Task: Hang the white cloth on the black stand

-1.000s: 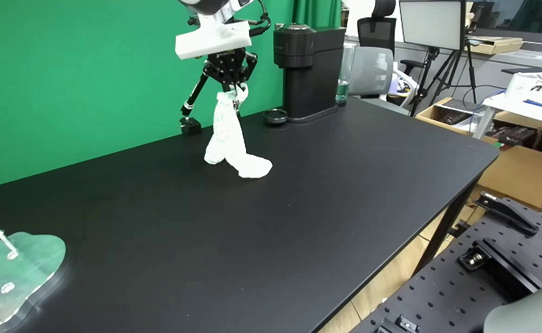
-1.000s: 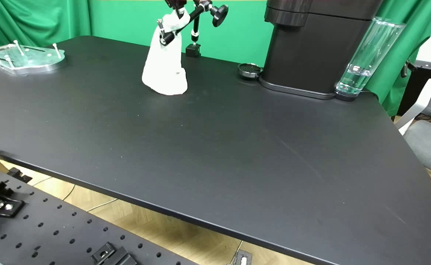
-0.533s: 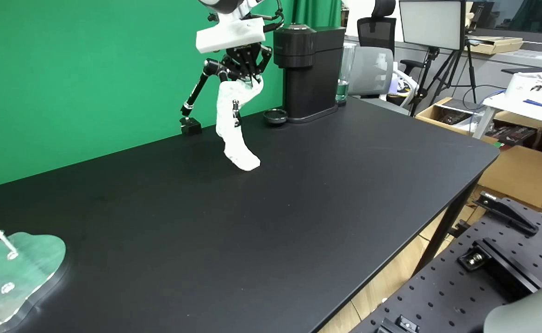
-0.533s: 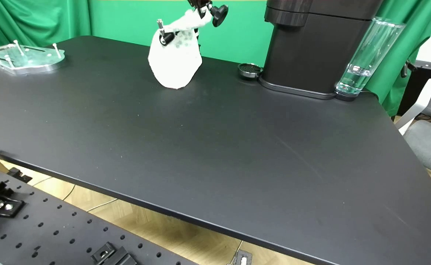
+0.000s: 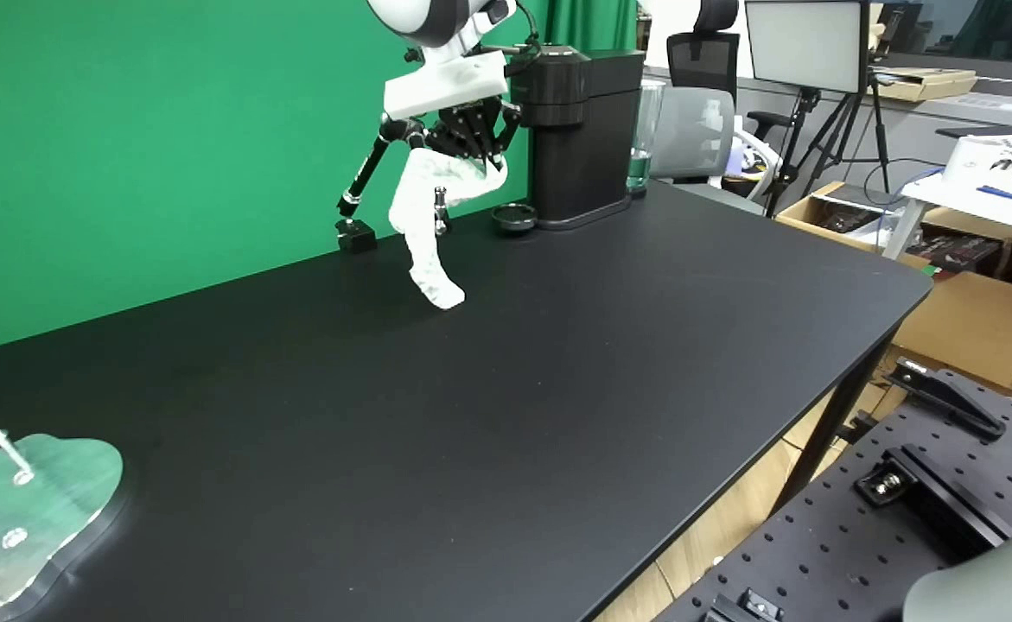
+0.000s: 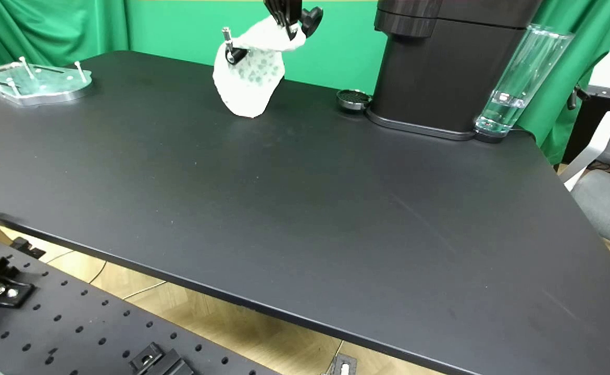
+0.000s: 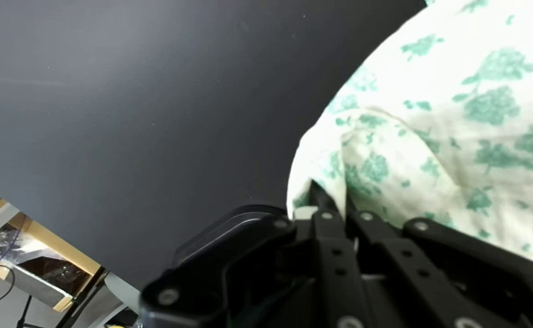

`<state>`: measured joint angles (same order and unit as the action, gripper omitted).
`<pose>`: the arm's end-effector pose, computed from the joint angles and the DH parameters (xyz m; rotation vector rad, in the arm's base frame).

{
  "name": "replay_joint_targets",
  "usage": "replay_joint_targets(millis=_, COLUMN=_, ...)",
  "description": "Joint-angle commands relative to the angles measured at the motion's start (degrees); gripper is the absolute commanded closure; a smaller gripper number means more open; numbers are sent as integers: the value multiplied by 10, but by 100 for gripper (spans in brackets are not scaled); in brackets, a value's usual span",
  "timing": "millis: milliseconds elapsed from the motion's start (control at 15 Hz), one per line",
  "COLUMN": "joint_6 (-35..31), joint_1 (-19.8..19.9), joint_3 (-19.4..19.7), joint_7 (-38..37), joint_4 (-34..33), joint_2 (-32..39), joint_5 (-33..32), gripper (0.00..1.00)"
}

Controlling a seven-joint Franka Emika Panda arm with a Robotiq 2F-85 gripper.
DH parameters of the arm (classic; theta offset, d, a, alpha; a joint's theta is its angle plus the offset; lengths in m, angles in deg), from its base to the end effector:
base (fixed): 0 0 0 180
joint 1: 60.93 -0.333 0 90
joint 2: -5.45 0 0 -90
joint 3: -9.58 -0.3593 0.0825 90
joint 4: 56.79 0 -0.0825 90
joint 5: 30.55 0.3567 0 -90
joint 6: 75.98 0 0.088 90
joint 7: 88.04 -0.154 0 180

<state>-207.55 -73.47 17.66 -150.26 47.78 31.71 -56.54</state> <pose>0.6504 0.0333 0.3036 2.6283 -0.9453 0.3249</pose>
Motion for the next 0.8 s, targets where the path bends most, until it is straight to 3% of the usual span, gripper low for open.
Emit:
replay_joint_targets(millis=0, joint_6=18, joint_1=4, joint_3=0, joint_7=0, joint_4=4, joint_2=0, joint_5=-4, gripper=73)
replay_joint_targets(millis=67, joint_6=25, joint_1=5, joint_3=-1, joint_7=5, joint_4=6, joint_2=1, joint_5=0, gripper=72)
replay_joint_targets(millis=533, joint_6=56, joint_1=23, joint_3=-10, joint_7=70, joint_4=60, joint_2=-22, joint_5=9, gripper=26)
replay_joint_targets(millis=733, joint_6=49, joint_1=40, joint_3=-10, joint_7=147, joint_4=109, joint_2=-61, joint_5=5, gripper=6)
